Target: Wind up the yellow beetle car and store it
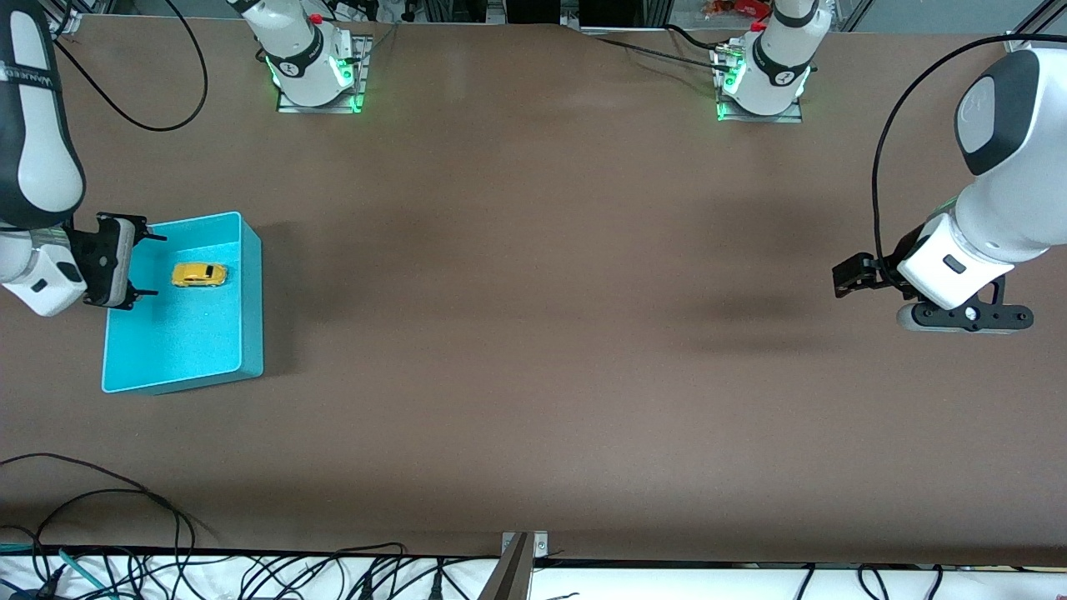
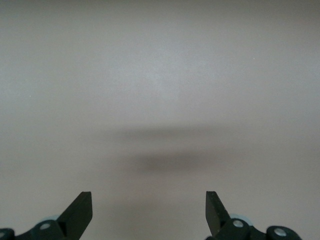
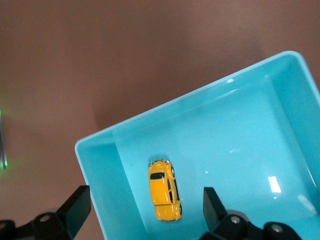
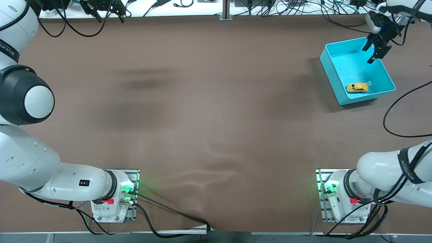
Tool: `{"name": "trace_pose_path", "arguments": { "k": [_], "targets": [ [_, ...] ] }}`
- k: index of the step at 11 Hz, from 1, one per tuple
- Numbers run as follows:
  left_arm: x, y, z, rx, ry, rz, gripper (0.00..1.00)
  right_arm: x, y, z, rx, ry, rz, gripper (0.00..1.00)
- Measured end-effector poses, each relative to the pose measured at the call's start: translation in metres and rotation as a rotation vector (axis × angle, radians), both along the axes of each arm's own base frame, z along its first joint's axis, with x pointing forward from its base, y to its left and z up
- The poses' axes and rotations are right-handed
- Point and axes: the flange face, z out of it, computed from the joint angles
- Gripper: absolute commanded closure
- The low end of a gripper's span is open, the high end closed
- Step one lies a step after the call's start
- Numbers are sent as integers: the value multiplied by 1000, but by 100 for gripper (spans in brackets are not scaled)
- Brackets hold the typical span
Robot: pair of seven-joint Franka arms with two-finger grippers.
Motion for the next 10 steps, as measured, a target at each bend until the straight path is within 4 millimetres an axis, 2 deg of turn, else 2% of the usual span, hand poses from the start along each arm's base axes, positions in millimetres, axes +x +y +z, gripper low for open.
{"name": "trace_pose_path", "arguments": {
  "k": [2,6,8,10],
  "targets": [
    [0,0,0,0,0,-1,0,2,25,33,-78,-12,-231,0],
    [0,-4,0,0,0,-6,0,-20,104,123,-223,-17,-716,0],
    [0,-5,0,0,0,-8,0,-28,135,152,-253,-45,-906,0],
    [0,-5,0,0,0,-8,0,-34,169,173,-269,-60,-1073,0]
  ]
}}
